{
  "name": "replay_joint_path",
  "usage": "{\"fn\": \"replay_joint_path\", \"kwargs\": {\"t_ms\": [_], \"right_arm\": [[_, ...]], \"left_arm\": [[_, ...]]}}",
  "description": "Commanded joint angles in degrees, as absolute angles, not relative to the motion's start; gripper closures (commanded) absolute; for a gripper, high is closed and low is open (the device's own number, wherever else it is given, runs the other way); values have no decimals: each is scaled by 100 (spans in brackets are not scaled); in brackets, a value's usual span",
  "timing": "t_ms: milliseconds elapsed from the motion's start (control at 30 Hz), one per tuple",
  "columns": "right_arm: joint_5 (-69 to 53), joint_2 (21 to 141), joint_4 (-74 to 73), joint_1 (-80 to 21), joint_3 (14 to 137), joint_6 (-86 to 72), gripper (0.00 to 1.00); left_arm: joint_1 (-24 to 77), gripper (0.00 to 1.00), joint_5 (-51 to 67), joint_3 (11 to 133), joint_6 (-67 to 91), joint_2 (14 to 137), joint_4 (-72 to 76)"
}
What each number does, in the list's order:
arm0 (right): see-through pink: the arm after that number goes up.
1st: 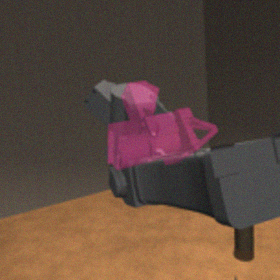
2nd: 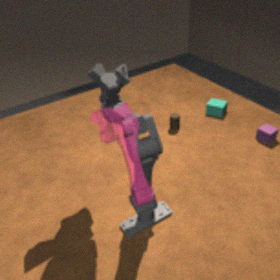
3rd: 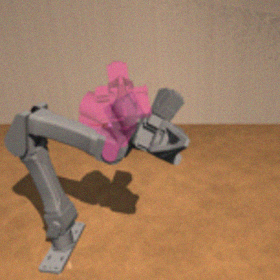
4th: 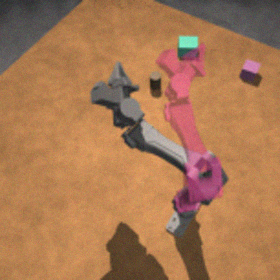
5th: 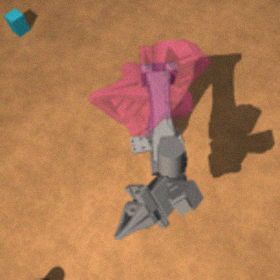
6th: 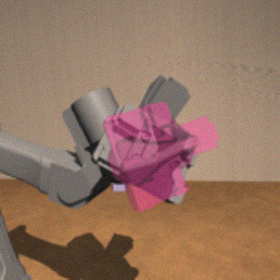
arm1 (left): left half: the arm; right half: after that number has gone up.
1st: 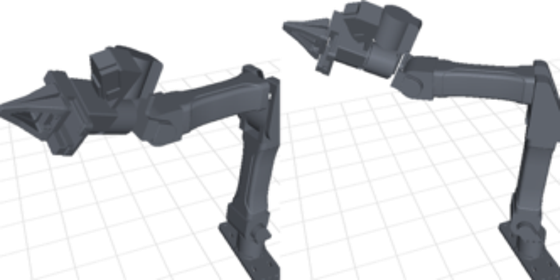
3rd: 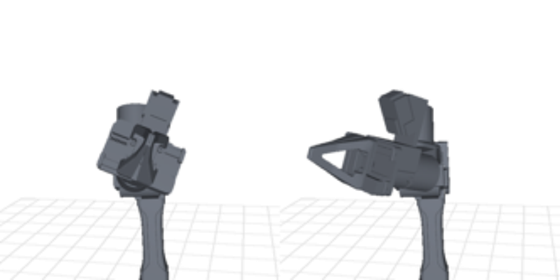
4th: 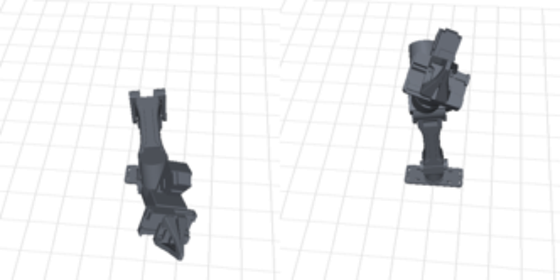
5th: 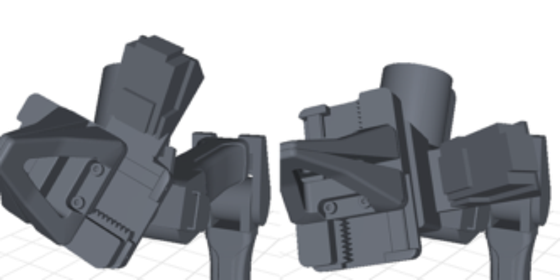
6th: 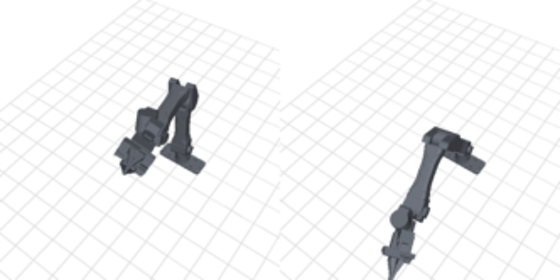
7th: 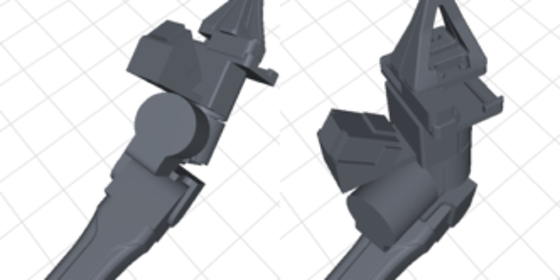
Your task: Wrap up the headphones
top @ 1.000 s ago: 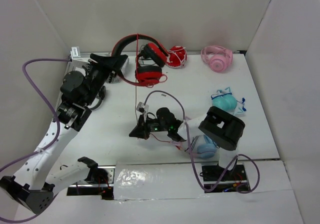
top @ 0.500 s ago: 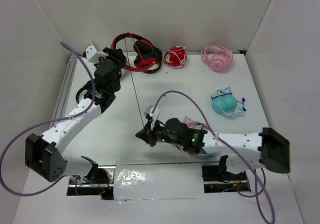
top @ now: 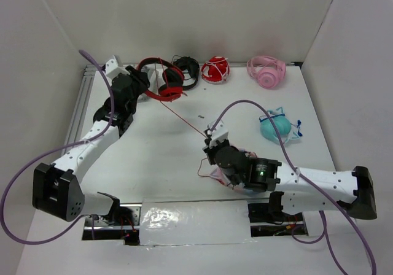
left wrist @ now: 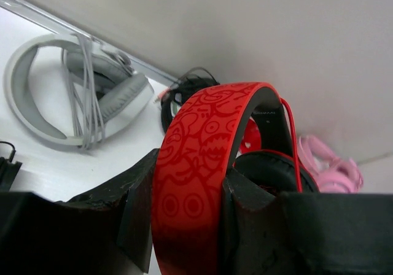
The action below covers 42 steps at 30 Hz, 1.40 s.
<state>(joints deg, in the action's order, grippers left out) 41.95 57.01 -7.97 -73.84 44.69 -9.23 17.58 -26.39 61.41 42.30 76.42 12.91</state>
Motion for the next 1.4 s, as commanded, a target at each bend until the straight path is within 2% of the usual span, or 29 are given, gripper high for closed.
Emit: {"fn": "replay_joint_path", "kwargs": {"t_ms": [0,67,200,300,333,500,667,933,1100,1133,1200,1367], "right_arm": [[5808,5686,-1187,-7497,4965,-432,100],[6045,5669,-777,-7410,5079,276,100],[5513,5625,-256,-7120,5273,833,100],[4582,5642,139,-6611,5396,1352,100],[4005,5660,202,-6488,5449,1484,100],[3059,6055,922,-5706,5607,2064,100],[2086,6600,1265,-5020,5985,2136,99],[1390,7382,1591,-4123,6293,1653,97],[206,7427,1950,-3762,5829,1275,88],[315,7357,2186,-3701,5566,1196,83],[-778,7077,2521,-3630,5284,1073,78],[-1441,6698,2804,-3559,5054,923,73]], "left_arm": [[1582,100,-1935,5889,3332,7295,2654],[1591,100,-1610,5688,3122,7138,2576],[1608,100,-1066,5415,2936,7049,2426],[1643,100,-407,4986,2629,6874,2671],[1652,100,196,4870,2437,6734,2768],[1871,100,1176,4238,2172,6128,2812],[2013,100,2020,3895,1916,5608,2444],[2109,100,2794,3508,1740,4677,2100],[2118,100,3944,3559,1635,4210,2048],[2118,100,4581,3551,1609,4149,2170],[2118,100,5165,3568,1599,4140,2241],[2118,100,5607,3919,1889,4201,1925]]}}
